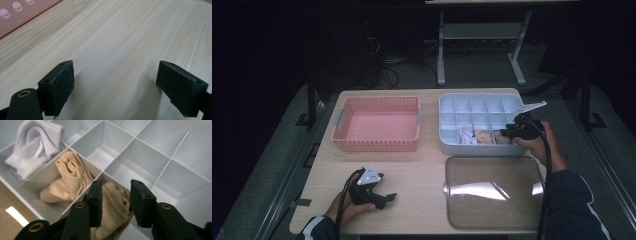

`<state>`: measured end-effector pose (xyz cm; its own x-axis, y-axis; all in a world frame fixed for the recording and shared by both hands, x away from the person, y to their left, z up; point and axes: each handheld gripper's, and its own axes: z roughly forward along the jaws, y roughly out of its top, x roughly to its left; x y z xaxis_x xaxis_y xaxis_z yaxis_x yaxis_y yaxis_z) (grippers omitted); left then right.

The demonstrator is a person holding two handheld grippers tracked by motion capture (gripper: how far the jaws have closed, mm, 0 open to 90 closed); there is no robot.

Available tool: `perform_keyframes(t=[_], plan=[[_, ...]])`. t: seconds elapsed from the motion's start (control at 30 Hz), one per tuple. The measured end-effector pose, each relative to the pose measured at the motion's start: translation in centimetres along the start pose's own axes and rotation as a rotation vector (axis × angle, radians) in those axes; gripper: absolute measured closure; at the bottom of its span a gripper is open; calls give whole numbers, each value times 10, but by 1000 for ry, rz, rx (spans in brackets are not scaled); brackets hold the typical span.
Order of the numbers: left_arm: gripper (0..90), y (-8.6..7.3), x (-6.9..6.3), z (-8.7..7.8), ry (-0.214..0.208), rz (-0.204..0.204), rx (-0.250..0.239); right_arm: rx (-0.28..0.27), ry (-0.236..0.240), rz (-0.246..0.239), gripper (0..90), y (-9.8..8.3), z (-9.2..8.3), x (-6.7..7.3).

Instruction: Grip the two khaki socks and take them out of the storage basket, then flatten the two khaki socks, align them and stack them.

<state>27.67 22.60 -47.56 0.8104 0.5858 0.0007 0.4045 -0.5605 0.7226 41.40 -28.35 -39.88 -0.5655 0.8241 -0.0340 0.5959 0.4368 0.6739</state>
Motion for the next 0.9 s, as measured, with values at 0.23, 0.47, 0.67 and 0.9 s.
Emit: perform_keyframes(t=[0.23, 0.47, 0.67, 0.9], plan=[[138, 1, 0, 1, -1, -1, 3, -104, 1, -6, 523, 0, -32, 1], [133, 3, 0, 3, 3, 0, 2, -76, 23, -88, 441, -18, -54, 13], [133, 5, -2, 6, 9, -8, 3, -63, 36, -124, 401, -60, -70, 18], [133, 5, -2, 6, 11, -9, 2, -39, 39, -18, 369, -107, -73, 4]])
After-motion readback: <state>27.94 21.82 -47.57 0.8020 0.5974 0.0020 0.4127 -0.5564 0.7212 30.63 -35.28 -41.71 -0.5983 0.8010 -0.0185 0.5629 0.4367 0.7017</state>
